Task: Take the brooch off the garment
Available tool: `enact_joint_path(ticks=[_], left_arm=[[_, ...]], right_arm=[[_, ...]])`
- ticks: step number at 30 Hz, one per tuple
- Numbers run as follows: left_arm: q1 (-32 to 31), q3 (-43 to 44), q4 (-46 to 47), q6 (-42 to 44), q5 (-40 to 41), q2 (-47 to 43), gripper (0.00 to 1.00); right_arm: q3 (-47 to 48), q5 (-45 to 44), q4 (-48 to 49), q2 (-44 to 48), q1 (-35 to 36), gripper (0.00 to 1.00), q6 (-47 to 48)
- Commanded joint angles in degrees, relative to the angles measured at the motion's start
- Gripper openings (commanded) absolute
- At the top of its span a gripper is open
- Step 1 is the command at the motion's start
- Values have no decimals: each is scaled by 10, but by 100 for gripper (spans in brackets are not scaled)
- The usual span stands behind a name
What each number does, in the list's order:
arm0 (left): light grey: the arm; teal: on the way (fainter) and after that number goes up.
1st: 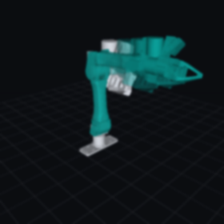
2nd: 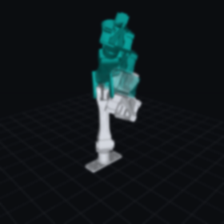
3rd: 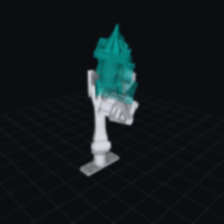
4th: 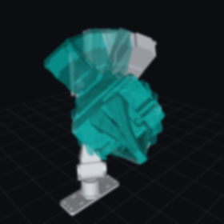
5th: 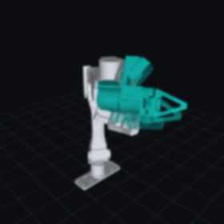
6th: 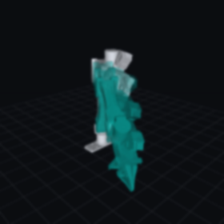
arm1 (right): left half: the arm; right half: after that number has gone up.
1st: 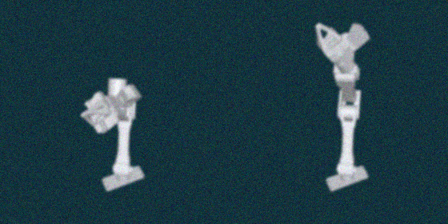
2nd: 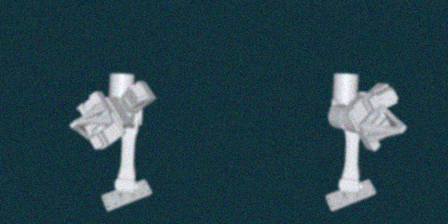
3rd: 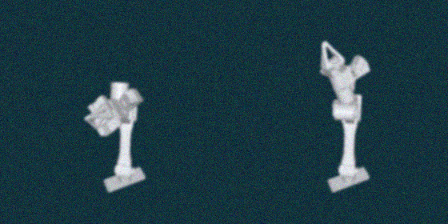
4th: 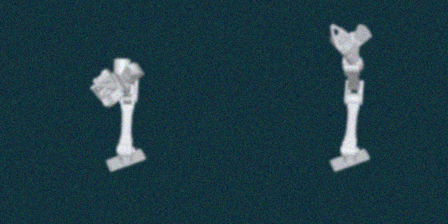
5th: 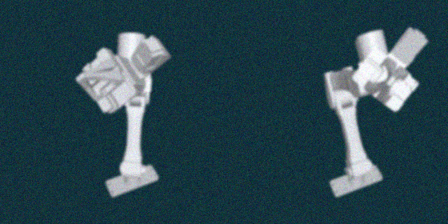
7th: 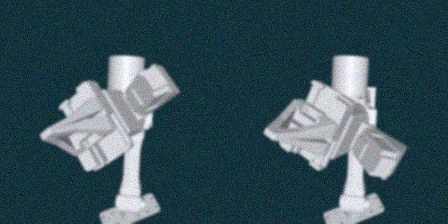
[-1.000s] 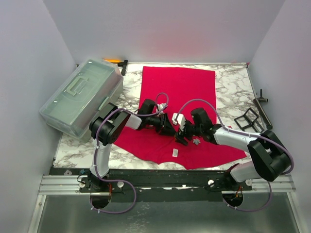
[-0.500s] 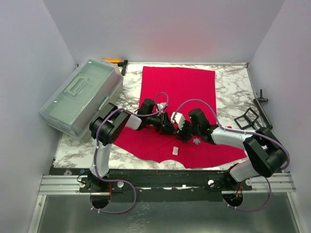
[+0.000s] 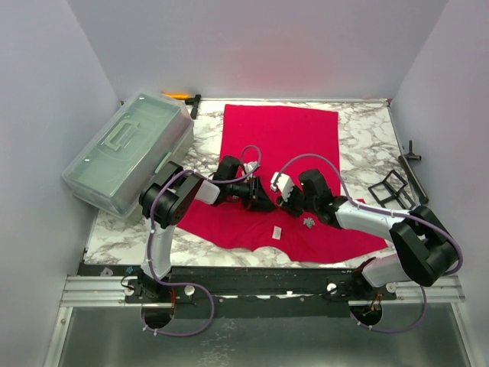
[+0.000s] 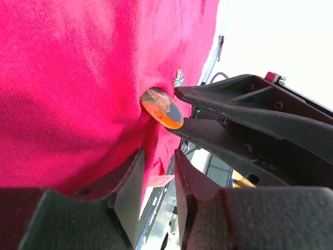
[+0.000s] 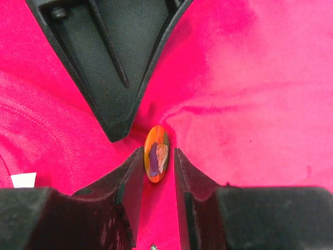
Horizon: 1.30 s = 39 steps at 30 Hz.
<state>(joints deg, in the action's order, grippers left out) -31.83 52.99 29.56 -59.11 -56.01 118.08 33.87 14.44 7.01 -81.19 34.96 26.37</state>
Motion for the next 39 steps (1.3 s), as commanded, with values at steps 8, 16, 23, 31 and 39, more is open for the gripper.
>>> enact_joint_path(ticks=[8, 16, 23, 31, 39], left_arm=[[25, -16, 14, 33, 0, -9, 35], [31, -27, 9, 58, 11, -8, 35], [31, -30, 6, 64, 12, -12, 35], [31, -35, 1, 82, 22, -21, 34], [37, -47, -28, 156, 37, -61, 32]], right_arm=[[3, -26, -17, 16, 4, 28, -3], [9, -32, -22, 13, 2, 29, -10], [18, -32, -22, 14, 2, 22, -13], [36, -15, -37, 13, -3, 11, -31], [30, -2, -13, 15, -11, 1, -94]])
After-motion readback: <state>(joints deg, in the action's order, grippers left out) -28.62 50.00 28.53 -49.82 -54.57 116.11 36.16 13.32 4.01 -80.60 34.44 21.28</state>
